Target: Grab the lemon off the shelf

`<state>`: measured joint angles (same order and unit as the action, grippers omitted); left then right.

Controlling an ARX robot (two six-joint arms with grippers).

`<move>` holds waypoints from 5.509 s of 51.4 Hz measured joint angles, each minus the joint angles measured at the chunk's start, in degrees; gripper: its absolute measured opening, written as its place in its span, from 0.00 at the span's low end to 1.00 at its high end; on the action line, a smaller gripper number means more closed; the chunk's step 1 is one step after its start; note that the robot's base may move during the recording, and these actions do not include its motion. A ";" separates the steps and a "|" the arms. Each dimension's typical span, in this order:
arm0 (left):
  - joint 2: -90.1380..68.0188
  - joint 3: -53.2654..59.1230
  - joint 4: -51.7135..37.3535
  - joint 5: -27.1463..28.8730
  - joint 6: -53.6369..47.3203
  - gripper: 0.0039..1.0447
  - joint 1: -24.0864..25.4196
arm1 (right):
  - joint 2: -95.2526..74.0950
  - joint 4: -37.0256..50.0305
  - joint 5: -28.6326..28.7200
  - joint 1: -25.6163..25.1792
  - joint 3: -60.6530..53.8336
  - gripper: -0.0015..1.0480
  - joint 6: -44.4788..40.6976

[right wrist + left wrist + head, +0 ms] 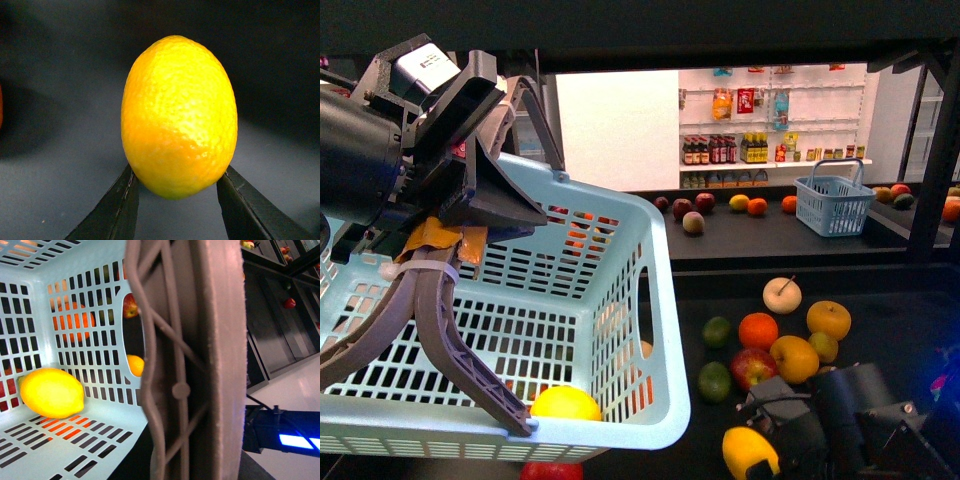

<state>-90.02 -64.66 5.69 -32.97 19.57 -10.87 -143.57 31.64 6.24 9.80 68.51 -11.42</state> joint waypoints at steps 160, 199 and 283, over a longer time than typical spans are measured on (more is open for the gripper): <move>0.00 0.00 0.02 0.09 0.00 0.13 0.00 | 119.14 -41.57 -36.13 15.41 -37.77 0.93 5.25; -0.02 0.00 0.00 0.00 0.00 0.13 0.00 | 138.57 -32.70 -6.34 -9.55 -62.86 0.02 10.84; 0.11 2.21 -22.91 29.48 38.93 0.12 21.75 | 143.27 -31.76 -6.21 -9.68 -67.65 0.93 10.95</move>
<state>-89.91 -62.46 -17.21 -3.49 58.50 10.87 -0.30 -0.12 0.03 0.12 0.86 -0.47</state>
